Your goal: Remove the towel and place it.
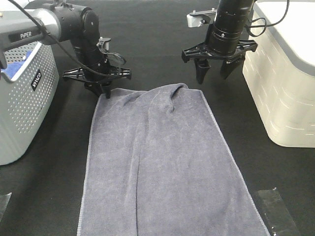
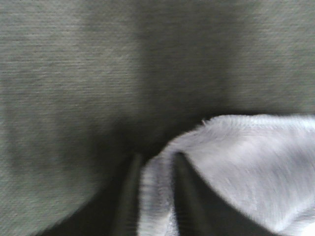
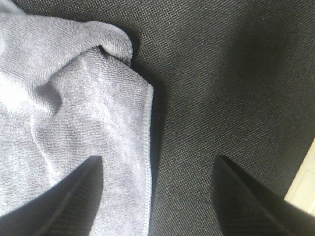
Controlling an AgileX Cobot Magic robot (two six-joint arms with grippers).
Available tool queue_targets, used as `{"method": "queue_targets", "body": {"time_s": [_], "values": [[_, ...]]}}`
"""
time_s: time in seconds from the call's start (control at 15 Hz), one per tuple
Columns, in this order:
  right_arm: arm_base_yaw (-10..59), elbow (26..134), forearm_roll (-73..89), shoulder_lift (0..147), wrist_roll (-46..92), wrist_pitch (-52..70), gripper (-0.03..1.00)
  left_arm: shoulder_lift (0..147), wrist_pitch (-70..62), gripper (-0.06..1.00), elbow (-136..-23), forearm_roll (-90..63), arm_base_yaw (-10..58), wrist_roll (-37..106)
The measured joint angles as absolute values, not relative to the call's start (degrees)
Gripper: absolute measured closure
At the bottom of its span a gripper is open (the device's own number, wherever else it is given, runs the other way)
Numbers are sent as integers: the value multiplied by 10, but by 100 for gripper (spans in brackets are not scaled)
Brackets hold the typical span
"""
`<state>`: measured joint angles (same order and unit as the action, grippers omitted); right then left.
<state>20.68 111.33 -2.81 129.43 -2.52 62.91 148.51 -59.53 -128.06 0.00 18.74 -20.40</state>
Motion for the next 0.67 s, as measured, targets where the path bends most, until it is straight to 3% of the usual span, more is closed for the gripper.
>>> {"method": "queue_targets", "body": {"time_s": [0.13, 0.47, 0.67], "values": [[207, 1113, -28, 1294, -25, 629, 37, 1485, -600, 92, -1281, 10, 187, -199], [207, 1113, -28, 1295, -25, 614, 37, 1482, -600, 93, -1281, 17, 187, -195], [207, 1113, -28, 1303, -25, 588, 30, 1481, -600, 93, -1281, 19, 187, -195]]}}
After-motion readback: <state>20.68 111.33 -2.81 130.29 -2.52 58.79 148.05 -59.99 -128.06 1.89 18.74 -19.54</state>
